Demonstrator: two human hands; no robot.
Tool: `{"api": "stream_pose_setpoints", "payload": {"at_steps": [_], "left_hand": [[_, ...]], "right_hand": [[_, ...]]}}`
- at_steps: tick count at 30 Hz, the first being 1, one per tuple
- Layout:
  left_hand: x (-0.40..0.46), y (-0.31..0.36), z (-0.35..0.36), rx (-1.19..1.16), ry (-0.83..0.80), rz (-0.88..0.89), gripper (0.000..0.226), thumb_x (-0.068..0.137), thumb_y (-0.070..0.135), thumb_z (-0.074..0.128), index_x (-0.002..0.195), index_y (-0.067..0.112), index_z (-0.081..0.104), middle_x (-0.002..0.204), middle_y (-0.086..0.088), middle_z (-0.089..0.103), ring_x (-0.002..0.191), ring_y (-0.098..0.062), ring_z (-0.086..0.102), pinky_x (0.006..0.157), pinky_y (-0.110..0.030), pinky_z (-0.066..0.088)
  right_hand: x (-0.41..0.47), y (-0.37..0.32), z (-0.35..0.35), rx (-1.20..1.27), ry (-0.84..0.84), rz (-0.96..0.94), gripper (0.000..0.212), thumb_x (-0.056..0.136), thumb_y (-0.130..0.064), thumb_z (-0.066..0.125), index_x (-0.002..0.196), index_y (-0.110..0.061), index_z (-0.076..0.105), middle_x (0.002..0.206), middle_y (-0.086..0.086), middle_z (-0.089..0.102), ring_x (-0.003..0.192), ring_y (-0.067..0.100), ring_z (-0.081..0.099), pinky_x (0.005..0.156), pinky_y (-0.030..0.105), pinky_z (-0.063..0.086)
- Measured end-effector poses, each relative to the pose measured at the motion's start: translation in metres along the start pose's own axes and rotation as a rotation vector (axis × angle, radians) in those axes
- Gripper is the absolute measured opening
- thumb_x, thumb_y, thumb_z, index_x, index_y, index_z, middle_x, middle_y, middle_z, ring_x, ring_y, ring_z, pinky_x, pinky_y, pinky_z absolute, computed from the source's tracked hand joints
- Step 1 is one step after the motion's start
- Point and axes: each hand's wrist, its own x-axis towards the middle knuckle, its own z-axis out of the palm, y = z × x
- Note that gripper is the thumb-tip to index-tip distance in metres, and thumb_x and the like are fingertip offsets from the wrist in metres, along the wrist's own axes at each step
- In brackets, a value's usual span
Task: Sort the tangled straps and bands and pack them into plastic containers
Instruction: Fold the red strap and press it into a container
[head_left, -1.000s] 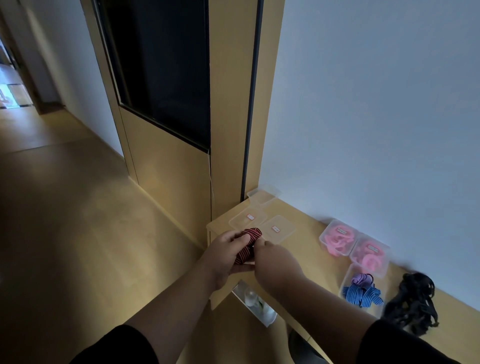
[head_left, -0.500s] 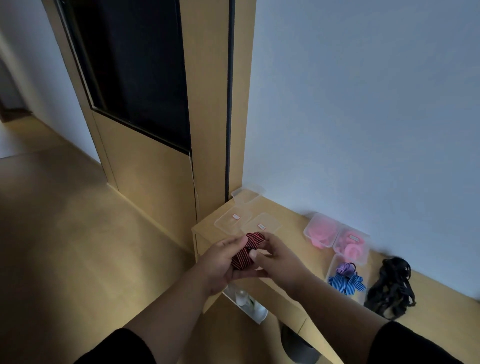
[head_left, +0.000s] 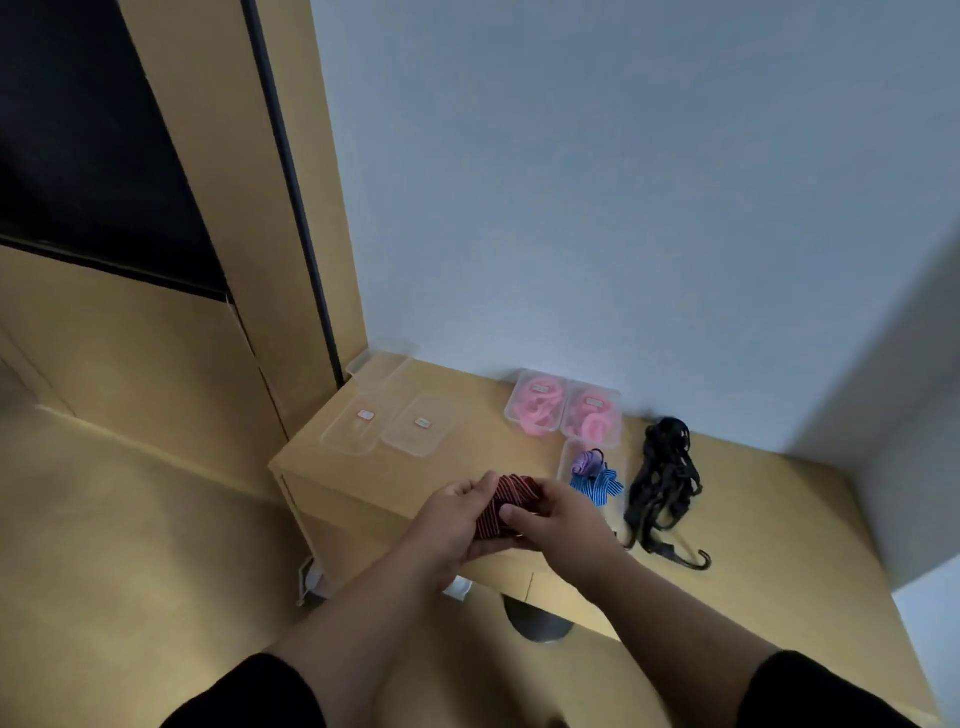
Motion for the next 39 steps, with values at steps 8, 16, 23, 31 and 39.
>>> {"api": "stream_pose_setpoints", "payload": {"at_steps": [8,16,23,31,39], "left_hand": [[0.047,-0.024,0.059,0.103,-0.113,-0.083,0.035,0.101,0.035,0.054,0.115,0.002,0.057,0.111,-0.021,0.067,0.087,-0.029,0.074,0.066,-0.036,0.061],[0.105,-0.038,0.078,0.274,-0.18,-0.011,0.037,0.091,-0.011,0.06,0.122,0.008,0.052,0.126,-0.02,0.052,0.111,-0.033,0.064,0.082,-0.033,0.06],[0.155,-0.051,0.09,0.856,0.004,0.097,0.033,0.085,0.014,0.075,0.113,0.018,0.059,0.103,-0.004,0.069,0.086,-0.02,0.071,0.077,-0.033,0.059],[0.192,-0.061,0.096,1.255,-0.019,0.162,0.038,0.078,0.025,0.078,0.112,0.02,0.064,0.11,-0.001,0.066,0.103,-0.019,0.06,0.086,-0.029,0.048],[0.213,-0.076,0.094,1.587,-0.081,0.222,0.034,0.084,0.042,0.067,0.113,0.025,0.065,0.11,0.002,0.061,0.108,-0.021,0.052,0.088,-0.03,0.039]], "right_hand": [[0.002,0.04,-0.058,-0.064,0.154,0.09,0.017,0.087,-0.031,0.075,0.103,-0.026,0.071,0.09,0.0,0.075,0.084,0.016,0.072,0.079,0.041,0.061],[0.047,0.076,-0.115,0.027,0.163,0.197,0.024,0.086,-0.025,0.076,0.106,-0.02,0.064,0.093,0.002,0.074,0.08,0.012,0.069,0.068,0.027,0.053],[0.098,0.106,-0.143,-0.429,0.031,0.228,0.029,0.079,-0.048,0.072,0.099,-0.027,0.065,0.084,-0.003,0.066,0.073,0.015,0.066,0.064,0.037,0.061],[0.132,0.117,-0.163,-0.936,-0.199,0.105,0.039,0.084,-0.061,0.056,0.103,-0.027,0.062,0.095,-0.006,0.053,0.09,0.014,0.05,0.077,0.029,0.046],[0.137,0.131,-0.167,-1.202,-0.33,-0.002,0.037,0.095,-0.054,0.05,0.118,-0.026,0.059,0.118,0.0,0.06,0.11,0.023,0.052,0.094,0.039,0.04]]}}
